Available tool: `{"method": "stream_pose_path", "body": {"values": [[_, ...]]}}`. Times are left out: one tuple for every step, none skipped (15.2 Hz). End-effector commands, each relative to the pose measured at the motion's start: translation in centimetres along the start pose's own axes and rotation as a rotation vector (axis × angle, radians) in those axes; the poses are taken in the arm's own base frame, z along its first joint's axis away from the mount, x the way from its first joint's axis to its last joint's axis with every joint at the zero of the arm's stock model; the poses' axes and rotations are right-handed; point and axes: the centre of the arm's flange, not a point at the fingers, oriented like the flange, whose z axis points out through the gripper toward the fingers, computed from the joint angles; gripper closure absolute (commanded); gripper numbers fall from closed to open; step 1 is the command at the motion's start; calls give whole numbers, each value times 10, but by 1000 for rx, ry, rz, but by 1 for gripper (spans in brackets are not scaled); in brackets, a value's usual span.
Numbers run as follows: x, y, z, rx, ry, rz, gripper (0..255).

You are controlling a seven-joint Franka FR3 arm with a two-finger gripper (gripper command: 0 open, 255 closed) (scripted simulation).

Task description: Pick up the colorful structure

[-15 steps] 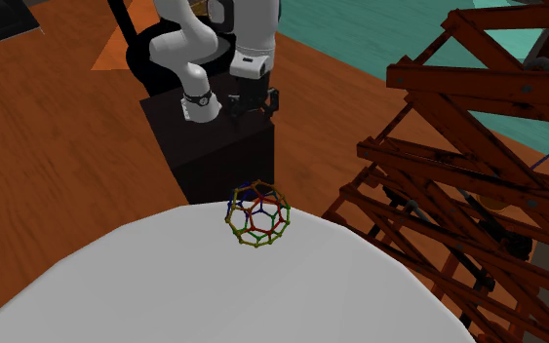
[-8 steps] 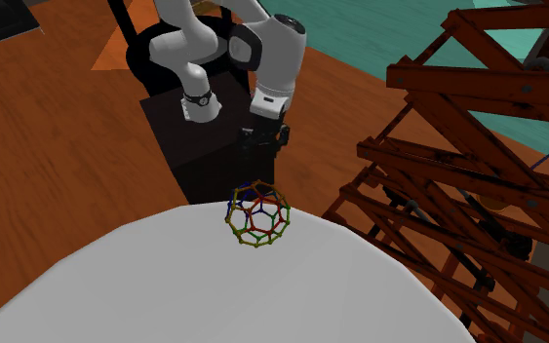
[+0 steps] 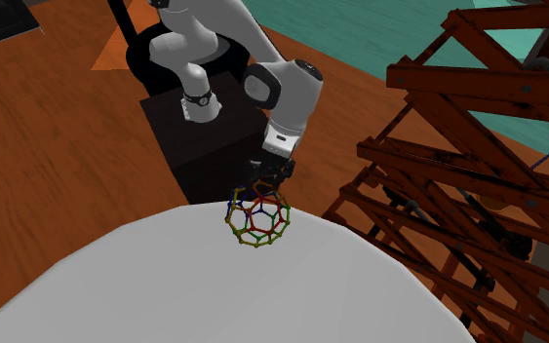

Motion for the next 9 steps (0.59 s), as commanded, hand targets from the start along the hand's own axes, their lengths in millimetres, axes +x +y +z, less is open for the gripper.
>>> {"method": "stream_pose_path", "body": {"values": [[-1, -5, 10, -2, 0, 0, 0], [-1, -7, 15, -2, 0, 0, 0], [-2, -10, 19, -2, 0, 0, 0], [-3, -12, 24, -2, 0, 0, 0], [-3, -13, 27, -2, 0, 0, 0], [-3, -13, 27, -2, 0, 0, 0], [-3, -13, 27, -2, 0, 0, 255], [-3, -13, 27, -2, 0, 0, 255], [-3, -13, 27, -2, 0, 0, 255]]}}
